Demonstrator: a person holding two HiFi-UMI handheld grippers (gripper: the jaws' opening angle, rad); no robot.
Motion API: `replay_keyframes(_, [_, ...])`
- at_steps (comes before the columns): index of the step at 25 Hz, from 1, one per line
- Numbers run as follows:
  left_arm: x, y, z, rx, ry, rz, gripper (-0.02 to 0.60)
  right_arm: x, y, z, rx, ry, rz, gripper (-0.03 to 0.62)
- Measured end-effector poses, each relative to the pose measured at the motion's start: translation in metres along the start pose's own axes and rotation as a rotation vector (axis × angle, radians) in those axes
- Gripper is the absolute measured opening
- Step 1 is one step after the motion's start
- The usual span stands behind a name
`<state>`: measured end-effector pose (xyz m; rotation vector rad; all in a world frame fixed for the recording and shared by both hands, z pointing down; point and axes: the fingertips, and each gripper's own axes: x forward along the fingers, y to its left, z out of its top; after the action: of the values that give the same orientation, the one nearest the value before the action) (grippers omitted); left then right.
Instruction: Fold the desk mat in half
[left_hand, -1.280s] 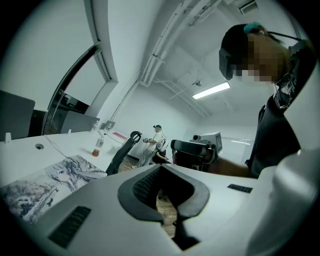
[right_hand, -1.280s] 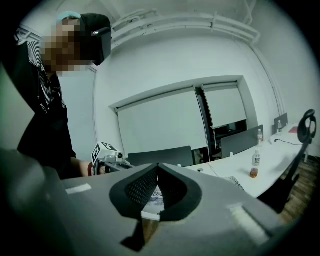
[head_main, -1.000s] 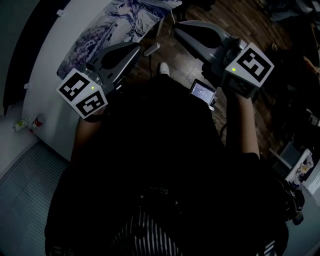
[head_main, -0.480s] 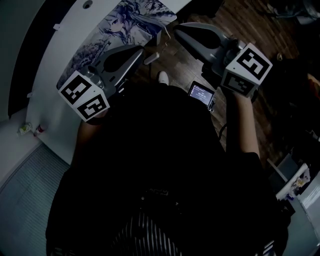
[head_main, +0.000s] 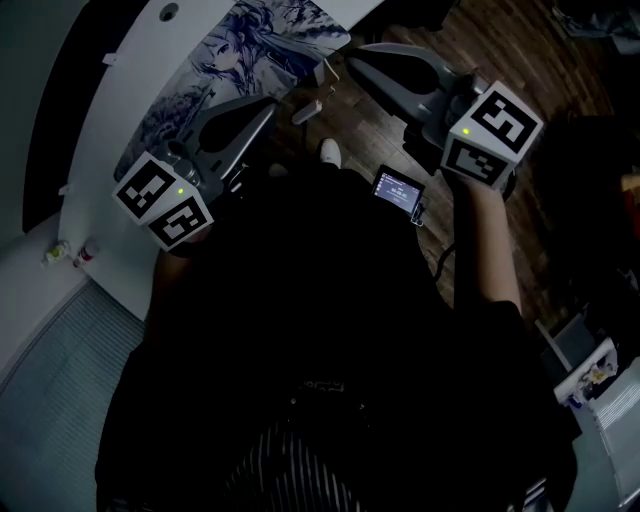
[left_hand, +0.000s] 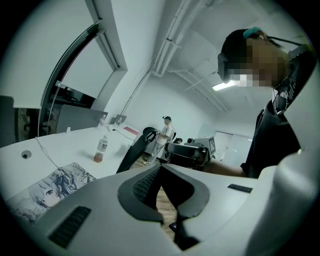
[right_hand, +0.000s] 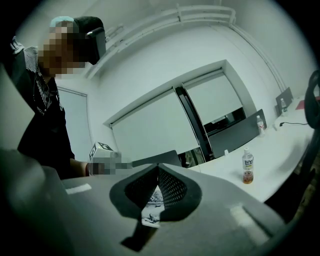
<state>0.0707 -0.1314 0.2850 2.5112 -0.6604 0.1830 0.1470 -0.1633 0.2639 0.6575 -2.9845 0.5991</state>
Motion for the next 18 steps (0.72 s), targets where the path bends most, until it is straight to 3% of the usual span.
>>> replay_keyframes(6, [0.004,0.013,-0.001,-0.020,0.003,-0.023,0.000,0.011,-0.005,-0.007,-0.002,0.032,-0.017,0.003])
replay_keyframes(13, [0.009,0.020,0.021,0.022,-0.007,-0.116,0.000,0.011,-0.008,0.005,0.002,0.013,-0.109,0.003])
replay_keyframes(18, [-0.002,0.039,0.033,0.019,-0.027,-0.143,0.000,0.025,-0.014,0.009,0.005,0.045,-0.153,0.003])
